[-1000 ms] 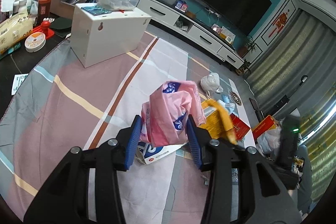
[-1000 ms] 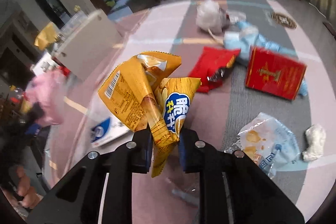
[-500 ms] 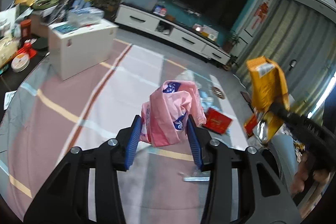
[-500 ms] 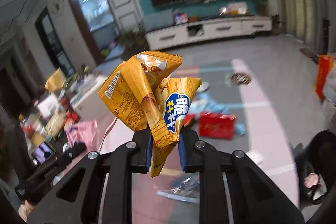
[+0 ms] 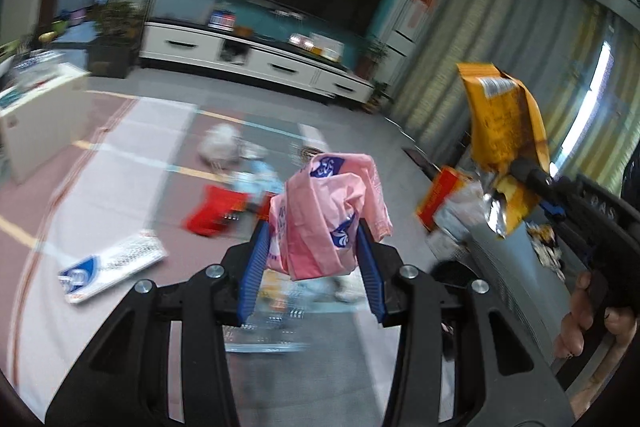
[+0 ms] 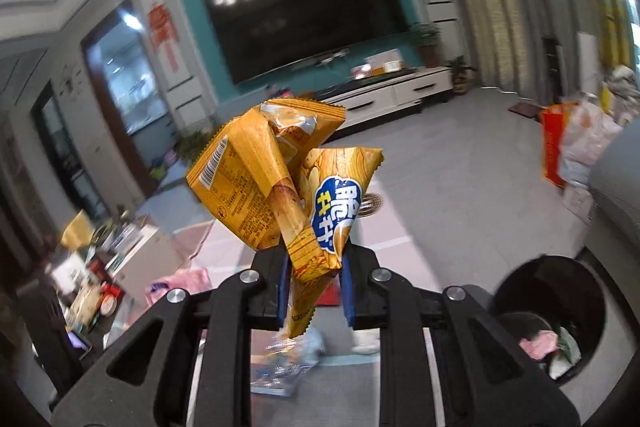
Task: Collect trash
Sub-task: 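Carry yellow snack bag and pink bag to the black bin and open both grippers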
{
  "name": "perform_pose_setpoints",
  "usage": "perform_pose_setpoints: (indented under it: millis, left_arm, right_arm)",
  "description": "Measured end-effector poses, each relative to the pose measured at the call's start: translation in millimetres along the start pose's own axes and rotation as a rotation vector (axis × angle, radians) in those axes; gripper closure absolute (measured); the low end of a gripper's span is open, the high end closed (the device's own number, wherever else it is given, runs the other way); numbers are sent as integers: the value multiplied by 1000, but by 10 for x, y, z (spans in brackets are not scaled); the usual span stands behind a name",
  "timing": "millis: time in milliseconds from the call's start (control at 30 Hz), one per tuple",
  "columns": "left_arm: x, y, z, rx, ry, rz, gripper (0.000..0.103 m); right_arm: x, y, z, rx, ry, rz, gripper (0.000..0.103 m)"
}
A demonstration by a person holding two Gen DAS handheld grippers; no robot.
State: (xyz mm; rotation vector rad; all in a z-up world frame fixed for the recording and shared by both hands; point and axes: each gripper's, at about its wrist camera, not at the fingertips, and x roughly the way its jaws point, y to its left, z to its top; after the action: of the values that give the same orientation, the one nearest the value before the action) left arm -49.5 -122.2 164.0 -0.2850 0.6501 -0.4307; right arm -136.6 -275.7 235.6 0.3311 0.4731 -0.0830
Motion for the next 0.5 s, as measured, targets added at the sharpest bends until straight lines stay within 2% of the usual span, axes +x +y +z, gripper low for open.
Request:
perform_pose_setpoints:
  millis: [200, 400, 500]
  left_arm:
    - [361, -701, -123, 84, 33, -159, 58]
    - [866, -1352, -335, 135, 147, -292, 58]
    - [1153, -1577, -457, 137, 217, -324, 58]
  right_arm:
    - [-202, -590, 5, 111, -33, -149, 81]
    - [-258, -1184, -101, 247, -6, -322, 80]
    - [-269, -1474, -187, 299, 34, -429, 79]
